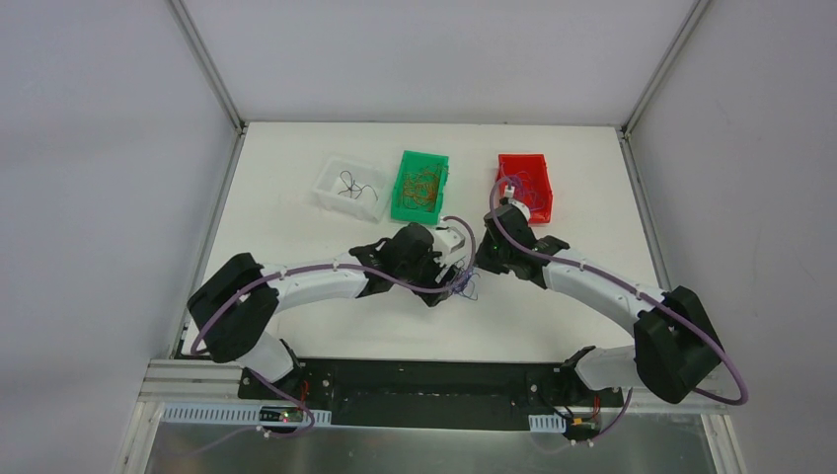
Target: Untangle the cables
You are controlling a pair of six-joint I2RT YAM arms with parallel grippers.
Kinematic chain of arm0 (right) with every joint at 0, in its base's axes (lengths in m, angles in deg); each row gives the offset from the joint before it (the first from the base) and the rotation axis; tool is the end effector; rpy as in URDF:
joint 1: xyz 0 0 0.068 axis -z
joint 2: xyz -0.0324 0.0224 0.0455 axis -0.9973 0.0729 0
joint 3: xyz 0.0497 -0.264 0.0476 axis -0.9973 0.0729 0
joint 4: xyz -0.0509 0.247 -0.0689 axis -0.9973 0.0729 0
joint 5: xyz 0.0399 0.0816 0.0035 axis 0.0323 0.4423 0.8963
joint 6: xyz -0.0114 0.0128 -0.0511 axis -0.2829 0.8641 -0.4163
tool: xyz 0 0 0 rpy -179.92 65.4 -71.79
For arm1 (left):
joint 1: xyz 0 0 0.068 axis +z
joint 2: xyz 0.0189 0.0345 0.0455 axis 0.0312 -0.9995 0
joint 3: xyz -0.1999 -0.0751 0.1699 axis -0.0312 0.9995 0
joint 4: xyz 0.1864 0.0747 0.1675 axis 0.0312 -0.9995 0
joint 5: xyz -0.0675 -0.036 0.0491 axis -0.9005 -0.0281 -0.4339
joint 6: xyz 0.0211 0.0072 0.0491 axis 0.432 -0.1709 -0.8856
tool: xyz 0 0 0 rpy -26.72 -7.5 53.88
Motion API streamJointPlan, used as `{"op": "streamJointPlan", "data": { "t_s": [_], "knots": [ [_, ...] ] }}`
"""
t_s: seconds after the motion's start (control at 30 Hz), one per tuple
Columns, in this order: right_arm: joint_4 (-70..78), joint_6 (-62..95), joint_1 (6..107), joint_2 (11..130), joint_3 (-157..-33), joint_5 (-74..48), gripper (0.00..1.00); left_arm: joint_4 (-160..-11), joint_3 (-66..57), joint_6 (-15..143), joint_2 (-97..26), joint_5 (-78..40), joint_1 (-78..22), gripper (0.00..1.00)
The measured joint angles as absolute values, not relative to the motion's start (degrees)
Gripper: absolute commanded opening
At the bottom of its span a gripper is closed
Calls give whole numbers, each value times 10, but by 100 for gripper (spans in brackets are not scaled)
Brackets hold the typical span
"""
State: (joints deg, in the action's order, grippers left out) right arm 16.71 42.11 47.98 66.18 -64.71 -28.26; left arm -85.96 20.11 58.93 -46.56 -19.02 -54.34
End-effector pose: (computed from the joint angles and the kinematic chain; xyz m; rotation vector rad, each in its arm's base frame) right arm 0.2220 0.1663 0.2186 -0.0429 2.3804 0.4364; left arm 0.1906 -0.2573 0.2046 0.9847 2.0849 -0.7120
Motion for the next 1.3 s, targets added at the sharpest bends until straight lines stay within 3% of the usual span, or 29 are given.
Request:
{"op": "streamJointPlan", "data": {
  "t_s": [0.37, 0.4, 0.43, 0.5, 0.53, 0.77, 0.97, 1.3],
  "knots": [
    [166, 421, 482, 662, -650, -267, 0, -852, 133, 531, -553, -201, -565, 66],
    [167, 421, 483, 662, -650, -268, 0, -852, 133, 532, -555, -206, -566, 61],
    [169, 422, 484, 662, -650, -267, 0, -852, 133, 531, -555, -210, -566, 50],
    [167, 423, 487, 663, -650, -267, 0, -851, 134, 533, -555, -214, -566, 12],
    [168, 423, 488, 663, -650, -267, 0, -851, 135, 536, -555, -216, -566, 0],
    [170, 423, 499, 669, -650, -270, 0, -851, 159, 567, -548, -195, -564, 0],
    [177, 437, 536, 665, -642, -294, 0, -861, 209, 615, -473, -174, -533, 0],
    [217, 472, 621, 598, -576, -366, 0, -947, 281, 749, -318, -110, -367, 0]
  ]
}}
